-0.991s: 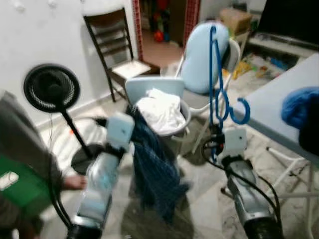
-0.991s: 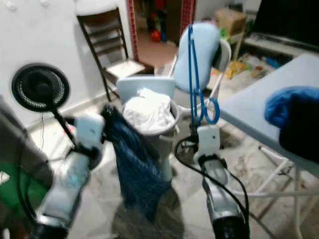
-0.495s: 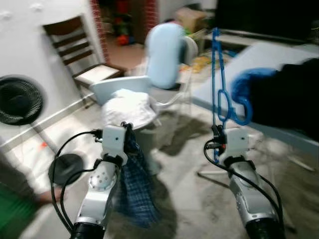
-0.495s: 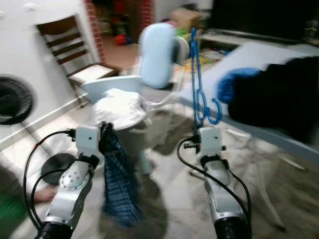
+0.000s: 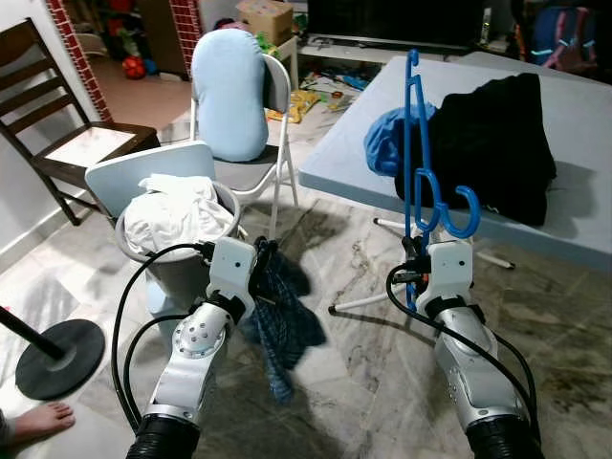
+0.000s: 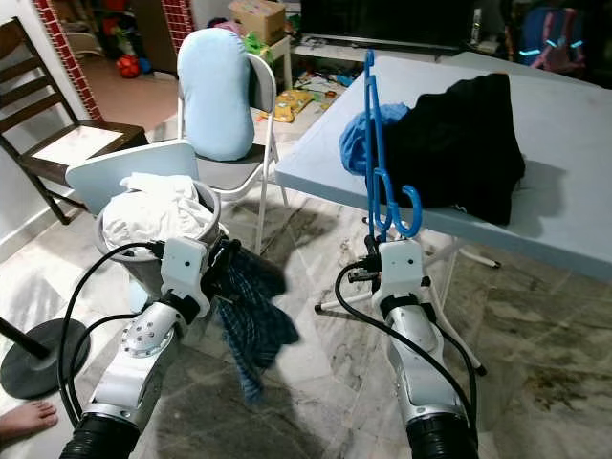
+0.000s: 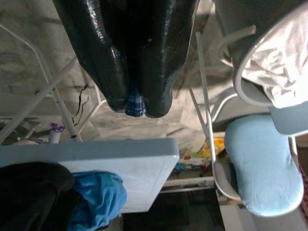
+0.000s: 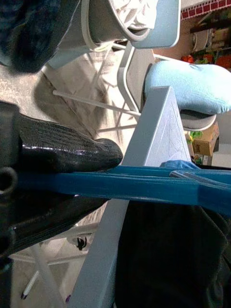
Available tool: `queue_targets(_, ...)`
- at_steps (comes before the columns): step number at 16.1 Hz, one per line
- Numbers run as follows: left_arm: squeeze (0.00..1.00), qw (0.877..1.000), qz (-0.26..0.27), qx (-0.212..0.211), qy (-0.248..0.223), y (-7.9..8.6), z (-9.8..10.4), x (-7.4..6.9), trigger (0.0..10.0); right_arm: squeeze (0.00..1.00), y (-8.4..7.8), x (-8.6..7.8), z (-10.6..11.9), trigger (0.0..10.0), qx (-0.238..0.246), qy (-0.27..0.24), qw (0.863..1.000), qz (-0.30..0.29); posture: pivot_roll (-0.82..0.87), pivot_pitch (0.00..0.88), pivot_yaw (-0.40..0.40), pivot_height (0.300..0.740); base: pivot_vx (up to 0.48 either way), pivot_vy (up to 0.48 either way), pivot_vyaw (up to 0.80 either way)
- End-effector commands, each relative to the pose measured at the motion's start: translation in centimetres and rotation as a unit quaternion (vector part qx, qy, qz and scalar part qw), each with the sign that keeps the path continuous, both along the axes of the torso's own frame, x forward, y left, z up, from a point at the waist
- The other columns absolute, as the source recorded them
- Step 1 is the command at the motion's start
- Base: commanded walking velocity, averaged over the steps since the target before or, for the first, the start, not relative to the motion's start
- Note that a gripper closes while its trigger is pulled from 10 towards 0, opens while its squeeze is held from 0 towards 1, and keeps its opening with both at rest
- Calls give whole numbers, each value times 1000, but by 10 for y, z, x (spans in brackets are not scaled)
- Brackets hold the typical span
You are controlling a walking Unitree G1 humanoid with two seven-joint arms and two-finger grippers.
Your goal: Hang hanger
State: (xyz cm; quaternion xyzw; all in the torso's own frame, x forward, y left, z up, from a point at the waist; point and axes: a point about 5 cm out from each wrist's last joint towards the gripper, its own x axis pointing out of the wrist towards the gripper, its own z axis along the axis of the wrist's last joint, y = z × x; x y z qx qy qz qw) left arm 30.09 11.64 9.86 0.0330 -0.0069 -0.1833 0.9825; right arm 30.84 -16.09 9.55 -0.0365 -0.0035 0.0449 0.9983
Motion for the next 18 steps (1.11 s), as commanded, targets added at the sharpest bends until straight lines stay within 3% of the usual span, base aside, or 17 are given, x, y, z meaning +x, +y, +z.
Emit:
queue_targets(1,0,1000,4,-6,3,3,3,3,10000,0,2,4,5,10000,-4,-4,1000,1,-88,0,35,740,0,0,-800)
queue_targets(8,0,1000,-3,-13,12,1,1,0,10000,0,0,5,7,10000,-12,-8,1000,-1,-99,0,37,740,0,172,-800)
queue_targets(16,0,1000,-10,-11,16,1,0,-2,10000,0,-1,1,4,10000,-11,-5,1000,-4,-99,0,42,740,0,335,0)
queue_targets(18,0,1000,-8,-9,18,3,-1,-2,10000,0,-2,0,3,10000,-10,0,1000,-6,-98,0,40,740,0,362,-669)
